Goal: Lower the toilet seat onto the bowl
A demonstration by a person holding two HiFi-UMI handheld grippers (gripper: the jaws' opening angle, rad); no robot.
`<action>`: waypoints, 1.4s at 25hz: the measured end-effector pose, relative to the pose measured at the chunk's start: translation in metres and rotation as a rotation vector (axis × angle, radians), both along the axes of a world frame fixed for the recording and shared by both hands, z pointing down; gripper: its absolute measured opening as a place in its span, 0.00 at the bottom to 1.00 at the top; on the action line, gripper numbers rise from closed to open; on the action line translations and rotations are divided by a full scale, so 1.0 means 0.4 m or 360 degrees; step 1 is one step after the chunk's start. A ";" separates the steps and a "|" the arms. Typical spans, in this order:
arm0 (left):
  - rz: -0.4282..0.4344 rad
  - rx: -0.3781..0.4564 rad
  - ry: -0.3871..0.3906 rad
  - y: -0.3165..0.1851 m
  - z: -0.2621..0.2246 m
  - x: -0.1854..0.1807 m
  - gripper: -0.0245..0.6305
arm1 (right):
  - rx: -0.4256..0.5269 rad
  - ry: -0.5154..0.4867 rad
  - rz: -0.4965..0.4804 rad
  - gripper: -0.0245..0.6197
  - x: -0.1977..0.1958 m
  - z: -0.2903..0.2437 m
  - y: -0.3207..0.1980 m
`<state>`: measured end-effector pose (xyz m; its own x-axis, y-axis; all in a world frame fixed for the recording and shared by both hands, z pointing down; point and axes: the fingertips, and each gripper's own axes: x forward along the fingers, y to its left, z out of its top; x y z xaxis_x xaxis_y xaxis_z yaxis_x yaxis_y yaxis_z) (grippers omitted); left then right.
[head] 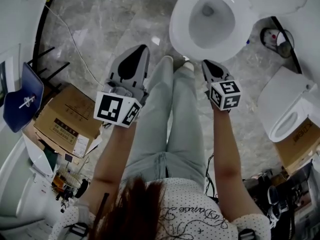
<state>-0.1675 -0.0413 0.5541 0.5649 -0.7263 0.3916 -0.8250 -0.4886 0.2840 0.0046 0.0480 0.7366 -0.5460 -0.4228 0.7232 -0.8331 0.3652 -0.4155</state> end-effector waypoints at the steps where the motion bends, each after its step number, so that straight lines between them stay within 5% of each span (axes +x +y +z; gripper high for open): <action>1: -0.0004 0.0000 0.0000 0.001 0.007 0.000 0.05 | -0.0015 0.0008 -0.0018 0.06 -0.004 0.020 0.005; 22: -0.0030 0.0080 -0.0035 -0.012 0.094 -0.029 0.04 | -0.0251 0.0083 -0.0148 0.06 -0.050 0.386 0.006; 35: -0.0041 0.0041 -0.0034 -0.002 0.127 -0.017 0.04 | -0.0288 0.0123 -0.0138 0.06 -0.058 0.431 -0.002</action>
